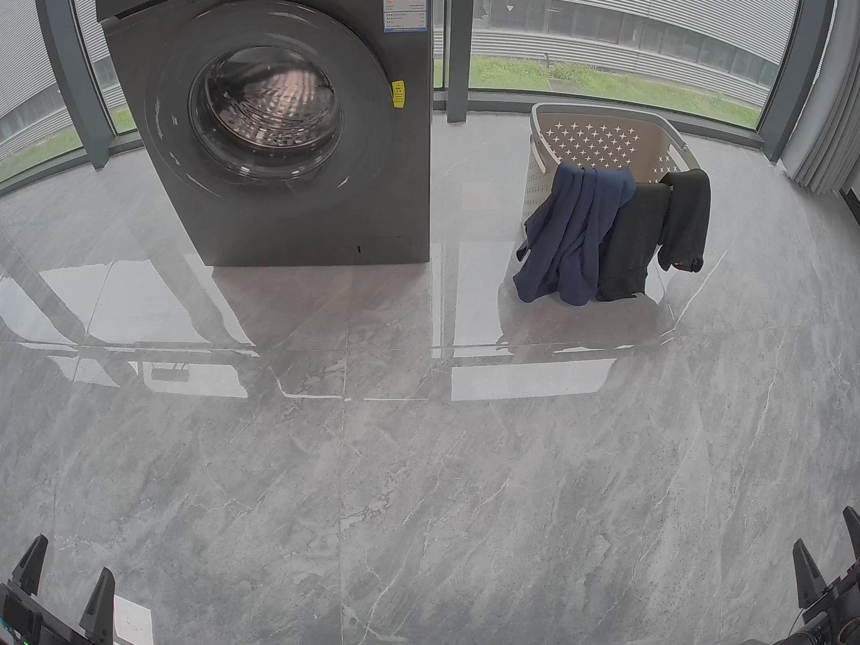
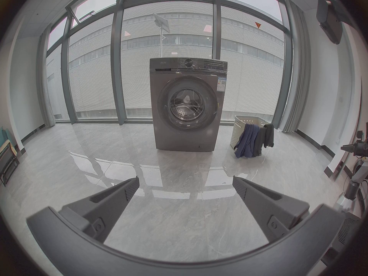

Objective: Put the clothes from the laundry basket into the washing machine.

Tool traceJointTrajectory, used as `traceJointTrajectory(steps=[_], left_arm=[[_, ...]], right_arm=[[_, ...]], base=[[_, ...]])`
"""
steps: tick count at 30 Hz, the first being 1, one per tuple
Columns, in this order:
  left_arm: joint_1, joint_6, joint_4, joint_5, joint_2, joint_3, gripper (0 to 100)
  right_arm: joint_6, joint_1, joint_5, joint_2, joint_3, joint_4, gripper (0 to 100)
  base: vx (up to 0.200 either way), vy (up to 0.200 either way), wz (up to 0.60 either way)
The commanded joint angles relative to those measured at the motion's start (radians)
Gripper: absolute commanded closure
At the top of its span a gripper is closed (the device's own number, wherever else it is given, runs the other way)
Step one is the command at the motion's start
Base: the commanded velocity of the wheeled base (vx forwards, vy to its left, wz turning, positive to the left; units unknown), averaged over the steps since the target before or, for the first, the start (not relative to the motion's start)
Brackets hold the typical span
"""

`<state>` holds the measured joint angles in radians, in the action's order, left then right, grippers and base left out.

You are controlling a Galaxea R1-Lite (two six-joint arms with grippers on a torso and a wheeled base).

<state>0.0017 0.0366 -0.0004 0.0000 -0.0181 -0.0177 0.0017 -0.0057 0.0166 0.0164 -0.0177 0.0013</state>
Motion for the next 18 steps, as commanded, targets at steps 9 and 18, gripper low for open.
traceJointTrajectory(steps=[9,18], left_arm=[[0.000,0.003,0.000,0.000,0.015,0.018,0],[0.000,0.003,0.000,0.002,0.015,0.018,0]], right_arm=[[0.000,0.000,0.000,-0.016,0.018,0.000,0],[0.000,-0.002,0.000,-0.016,0.018,0.000,0]], base=[[0.200,0.000,0.00],[0.200,0.000,0.00]])
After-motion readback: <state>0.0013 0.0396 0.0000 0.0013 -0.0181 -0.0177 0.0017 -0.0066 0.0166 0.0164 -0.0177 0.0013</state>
